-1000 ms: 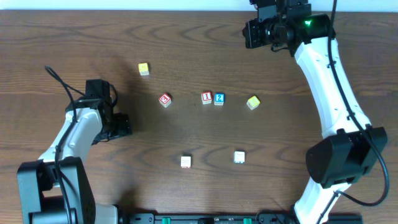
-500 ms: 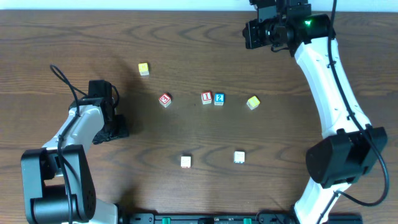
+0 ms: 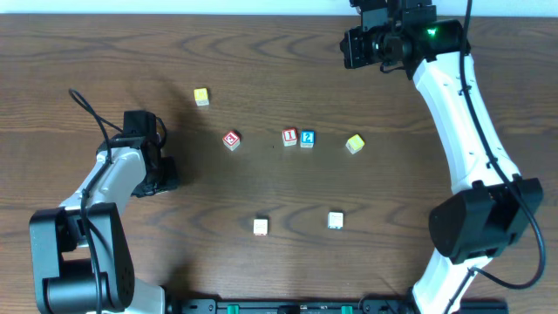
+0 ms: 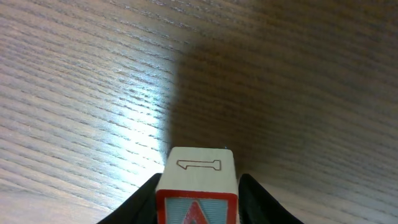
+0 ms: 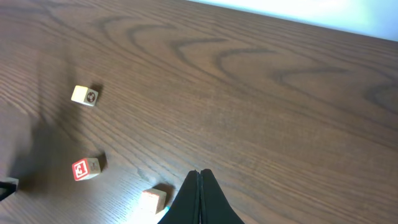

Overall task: Spell out Ai2
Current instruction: 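Reach the left gripper to the red A block and grasp it, then carry the A block with the left gripper and place it left of I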

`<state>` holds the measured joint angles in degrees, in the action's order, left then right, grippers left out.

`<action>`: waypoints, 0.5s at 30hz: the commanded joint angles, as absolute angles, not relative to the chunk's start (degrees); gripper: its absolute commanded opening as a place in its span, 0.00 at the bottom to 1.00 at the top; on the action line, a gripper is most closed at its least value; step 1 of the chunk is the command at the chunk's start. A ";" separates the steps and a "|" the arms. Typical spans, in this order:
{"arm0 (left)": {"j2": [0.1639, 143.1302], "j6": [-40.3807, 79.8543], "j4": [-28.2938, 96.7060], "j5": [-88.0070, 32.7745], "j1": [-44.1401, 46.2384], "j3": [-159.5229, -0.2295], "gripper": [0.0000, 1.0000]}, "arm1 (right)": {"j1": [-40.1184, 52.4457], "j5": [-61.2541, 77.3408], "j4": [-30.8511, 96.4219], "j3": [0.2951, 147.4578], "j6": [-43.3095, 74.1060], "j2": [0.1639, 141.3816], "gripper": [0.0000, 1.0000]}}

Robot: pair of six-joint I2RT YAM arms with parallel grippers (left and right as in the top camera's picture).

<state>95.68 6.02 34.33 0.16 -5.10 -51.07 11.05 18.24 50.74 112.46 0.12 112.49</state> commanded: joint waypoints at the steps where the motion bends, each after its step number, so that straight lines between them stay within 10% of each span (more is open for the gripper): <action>1: 95.98 5.76 34.26 -0.10 -5.32 -50.72 0.34 | 10.83 18.46 50.81 113.25 -0.93 111.83 0.01; 15: 95.98 8.23 34.22 -0.86 -5.32 -50.92 0.08 | 9.47 18.44 50.33 113.25 -0.95 111.85 0.02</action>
<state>95.68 6.68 34.13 -0.03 -5.10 -51.07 10.55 18.24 50.33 112.46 0.12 112.49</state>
